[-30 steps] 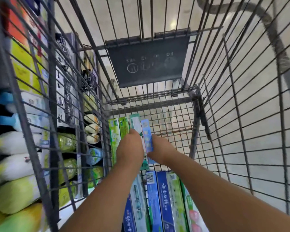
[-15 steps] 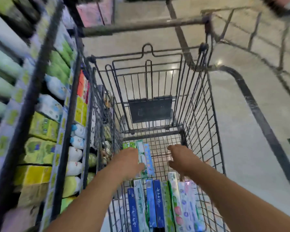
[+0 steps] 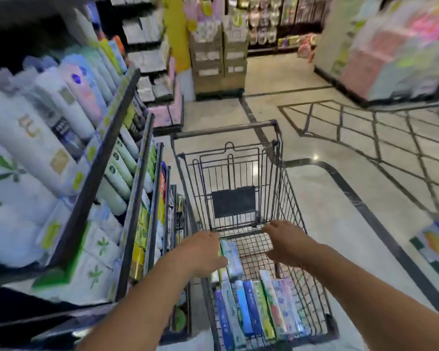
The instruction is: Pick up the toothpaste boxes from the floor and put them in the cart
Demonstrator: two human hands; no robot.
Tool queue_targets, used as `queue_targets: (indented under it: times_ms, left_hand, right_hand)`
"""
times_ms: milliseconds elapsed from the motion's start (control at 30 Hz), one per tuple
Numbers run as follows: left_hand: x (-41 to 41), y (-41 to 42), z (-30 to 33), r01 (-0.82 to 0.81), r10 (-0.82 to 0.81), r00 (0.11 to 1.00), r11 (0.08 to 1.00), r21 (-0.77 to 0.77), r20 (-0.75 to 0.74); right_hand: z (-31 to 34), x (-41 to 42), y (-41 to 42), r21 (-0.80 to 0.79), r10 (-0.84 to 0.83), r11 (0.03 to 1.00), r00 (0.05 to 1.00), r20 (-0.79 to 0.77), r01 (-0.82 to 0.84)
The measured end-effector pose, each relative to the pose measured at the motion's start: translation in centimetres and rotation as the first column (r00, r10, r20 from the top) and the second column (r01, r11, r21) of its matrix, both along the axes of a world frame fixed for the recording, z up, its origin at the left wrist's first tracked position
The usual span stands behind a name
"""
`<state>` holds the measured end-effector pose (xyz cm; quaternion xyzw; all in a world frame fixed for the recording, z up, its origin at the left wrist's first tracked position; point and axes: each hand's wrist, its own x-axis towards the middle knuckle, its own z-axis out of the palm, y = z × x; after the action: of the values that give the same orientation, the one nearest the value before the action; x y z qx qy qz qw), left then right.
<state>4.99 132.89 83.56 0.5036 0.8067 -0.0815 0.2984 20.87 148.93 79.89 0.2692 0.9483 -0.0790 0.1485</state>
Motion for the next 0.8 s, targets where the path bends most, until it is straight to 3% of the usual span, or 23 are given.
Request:
queue_targets:
  times_ms: [267, 500, 600, 800]
  left_hand:
    - [3.3, -12.4, 2.5, -0.041, 0.037, 0.997, 0.997, 0.066, 0.07]
    - [4.0, -24.4, 3.9, -0.341, 0.33, 0.938, 0.932, 0.122, 0.104]
    - [4.8, -31.0, 3.7, -0.488, 0.479, 0.873, 0.864, 0.124, 0.091]
    - [9.5, -45.6, 3.5, -0.8, 0.799, 0.599, 0.595, 0.074, 0.049]
  right_hand:
    - [3.0, 2.8, -11.3, 0.027, 0.06, 0.998, 0.998, 0.035, -0.06]
    - [5.8, -0.7, -19.6, 0.032, 0.296, 0.954, 0.954, 0.043, -0.297]
    - [6.2, -3.3, -24.1, 0.02, 0.462, 0.886, 0.884, 0.067, -0.464]
    - [5.3, -7.6, -36.6, -0.065, 0.741, 0.672, 0.67, 0.058, -0.738]
